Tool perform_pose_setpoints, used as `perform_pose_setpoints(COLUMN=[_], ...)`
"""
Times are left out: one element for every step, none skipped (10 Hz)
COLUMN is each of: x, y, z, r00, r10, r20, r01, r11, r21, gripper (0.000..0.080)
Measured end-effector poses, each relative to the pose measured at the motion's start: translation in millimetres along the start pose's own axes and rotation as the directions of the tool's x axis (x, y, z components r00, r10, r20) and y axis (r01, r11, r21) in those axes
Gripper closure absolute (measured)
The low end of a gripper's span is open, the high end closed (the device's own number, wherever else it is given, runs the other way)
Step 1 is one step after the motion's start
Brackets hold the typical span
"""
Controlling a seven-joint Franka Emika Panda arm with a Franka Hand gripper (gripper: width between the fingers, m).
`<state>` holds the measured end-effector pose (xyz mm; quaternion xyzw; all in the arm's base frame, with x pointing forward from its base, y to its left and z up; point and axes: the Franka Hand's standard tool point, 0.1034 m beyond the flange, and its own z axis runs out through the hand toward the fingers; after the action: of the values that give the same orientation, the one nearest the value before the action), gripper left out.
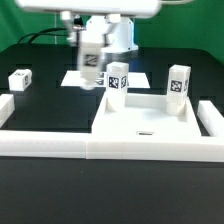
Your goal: Assemble square table
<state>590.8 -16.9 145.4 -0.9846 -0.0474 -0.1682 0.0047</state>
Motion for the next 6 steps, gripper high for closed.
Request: perform_pose_setpoints(x=[14.0,29.2,38.7,36.4,36.1,36.1], y=[-23.3,-44.6,-50.8,-48.0,-48.4,-48.5], z=[1.2,2.4,0.7,1.8,2.1,2.2], r00=[0.999,0.997,0.997,0.997,0.997,0.997], r10=[0.045,0.069,0.075,0.073,0.072,0.072], r20=[-0.007,-0.022,-0.036,-0.034,-0.033,-0.033], r01=[-0.045,-0.068,-0.073,-0.071,-0.070,-0.070], r11=[0.999,0.997,0.996,0.996,0.996,0.996], r21=[0.024,0.047,0.054,0.051,0.051,0.051], gripper=[0.0508,0.0508,0.0508,0.0508,0.0508,0.0508])
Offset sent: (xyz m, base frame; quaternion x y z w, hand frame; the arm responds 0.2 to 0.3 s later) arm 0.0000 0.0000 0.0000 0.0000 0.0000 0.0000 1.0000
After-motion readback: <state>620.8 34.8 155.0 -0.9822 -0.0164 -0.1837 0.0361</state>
